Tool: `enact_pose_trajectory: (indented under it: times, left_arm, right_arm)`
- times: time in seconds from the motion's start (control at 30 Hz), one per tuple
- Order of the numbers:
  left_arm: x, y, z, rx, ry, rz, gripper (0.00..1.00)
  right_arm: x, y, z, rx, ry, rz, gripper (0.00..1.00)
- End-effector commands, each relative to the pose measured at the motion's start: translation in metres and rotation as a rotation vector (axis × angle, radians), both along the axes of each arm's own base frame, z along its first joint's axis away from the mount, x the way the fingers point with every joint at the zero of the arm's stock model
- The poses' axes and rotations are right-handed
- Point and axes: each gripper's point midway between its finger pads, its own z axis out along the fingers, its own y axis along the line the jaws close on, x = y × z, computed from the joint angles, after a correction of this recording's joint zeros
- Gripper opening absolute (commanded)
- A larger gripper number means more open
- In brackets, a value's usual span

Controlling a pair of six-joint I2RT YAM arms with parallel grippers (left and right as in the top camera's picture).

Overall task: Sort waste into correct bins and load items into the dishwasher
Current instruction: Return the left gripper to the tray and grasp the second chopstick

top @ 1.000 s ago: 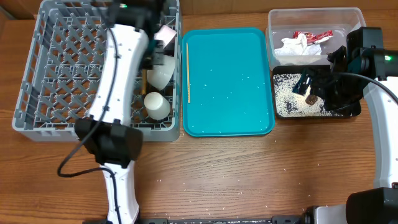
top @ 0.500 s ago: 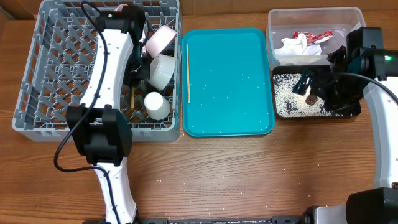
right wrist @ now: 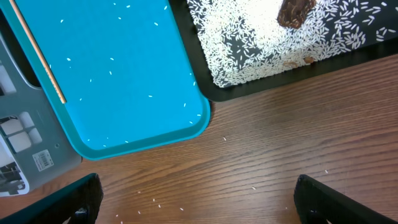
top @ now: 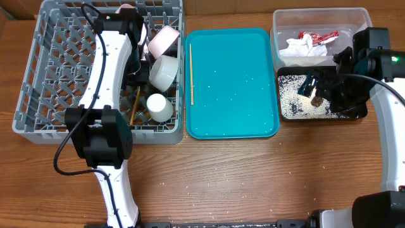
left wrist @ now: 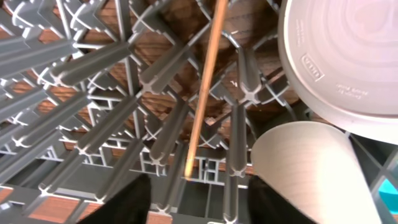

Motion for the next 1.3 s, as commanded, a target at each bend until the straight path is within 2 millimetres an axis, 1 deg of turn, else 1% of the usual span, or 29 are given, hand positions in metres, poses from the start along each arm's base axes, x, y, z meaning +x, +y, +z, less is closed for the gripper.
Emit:
enact_pose_trajectory:
  times: [0.0,0.07,0.17,0.23,0.3,0.33,0.37,0.43,0.53,0.57,0.6,0.63,0.7,0.77,0.8,0.93,1.1,1.27]
  left_arm:
    - [0.013,-0.012,0.022,-0.083,-0.074,-0.011,0.53]
    - [0.024,-0.025,0.045,-0.149,-0.146,-0.018,0.51]
    - [0.039,-0.053,0.079,-0.262,-0.259,-0.050,0.49]
    - [0.048,-0.085,0.106,-0.347,-0.350,-0.097,0.48]
    - [0.053,-0.112,0.118,-0.371,-0.406,-0.135,0.48]
    - [0.055,-0.130,0.121,-0.380,-0.429,-0.169,0.48]
    - [0.056,-0.145,0.121,-0.374,-0.441,-0.193,0.48]
    - [0.056,-0.170,0.112,-0.303,-0.455,-0.210,0.48]
    - [0.055,-0.194,0.091,-0.183,-0.459,-0.211,0.48]
    - [0.055,-0.200,0.081,-0.145,-0.456,-0.209,0.48]
    - [0.054,-0.208,0.066,-0.093,-0.448,-0.204,0.49]
    - [0.054,-0.211,0.054,-0.051,-0.438,-0.193,0.50]
    - [0.054,-0.210,0.030,0.015,-0.415,-0.150,0.51]
    - [0.054,-0.210,0.007,0.041,-0.379,-0.127,0.50]
    - [0.055,-0.209,-0.001,0.048,-0.365,-0.124,0.50]
    - [0.058,-0.196,-0.044,0.091,-0.287,-0.080,0.49]
    - [0.061,-0.187,-0.076,0.127,-0.241,-0.055,0.48]
    - [0.067,-0.176,-0.097,0.156,-0.229,-0.036,0.48]
  right_arm:
    - [0.003,-0.002,0.010,-0.012,-0.039,0.002,1.00]
    - [0.003,-0.002,0.010,-0.012,-0.039,0.002,1.00]
    - [0.003,-0.002,0.010,-0.012,-0.039,0.002,1.00]
    - [0.003,-0.002,0.010,-0.012,-0.039,0.002,1.00]
    - [0.003,-0.002,0.010,-0.012,-0.039,0.002,1.00]
    - [0.003,-0.002,0.010,-0.012,-0.039,0.002,1.00]
    - [0.003,-0.002,0.010,-0.012,-0.039,0.002,1.00]
    - [0.003,-0.002,0.010,-0.012,-0.039,0.002,1.00]
    - [0.003,-0.002,0.010,-0.012,-0.039,0.002,1.00]
    - [0.003,-0.002,0.010,-0.012,-0.039,0.002,1.00]
    - [0.003,-0.002,0.010,-0.012,-0.039,0.002,1.00]
    - [0.003,-0.002,0.010,-0.012,-0.039,0.002,1.00]
    - [0.003,-0.002,0.010,-0.012,-0.039,0.002,1.00]
    - [0.003,-0.002,0.010,-0.012,-0.039,0.002,1.00]
    - [0.003,-0.002,0.010,-0.012,-0.039,0.002,1.00]
    - [0.003,-0.002,0.010,-0.012,-0.039,0.002,1.00]
    - [0.003,-0.002,0.010,-0.012,-0.039,0.002,1.00]
    - [0.003,-0.002,0.010,-0.012,-0.039,0.002,1.00]
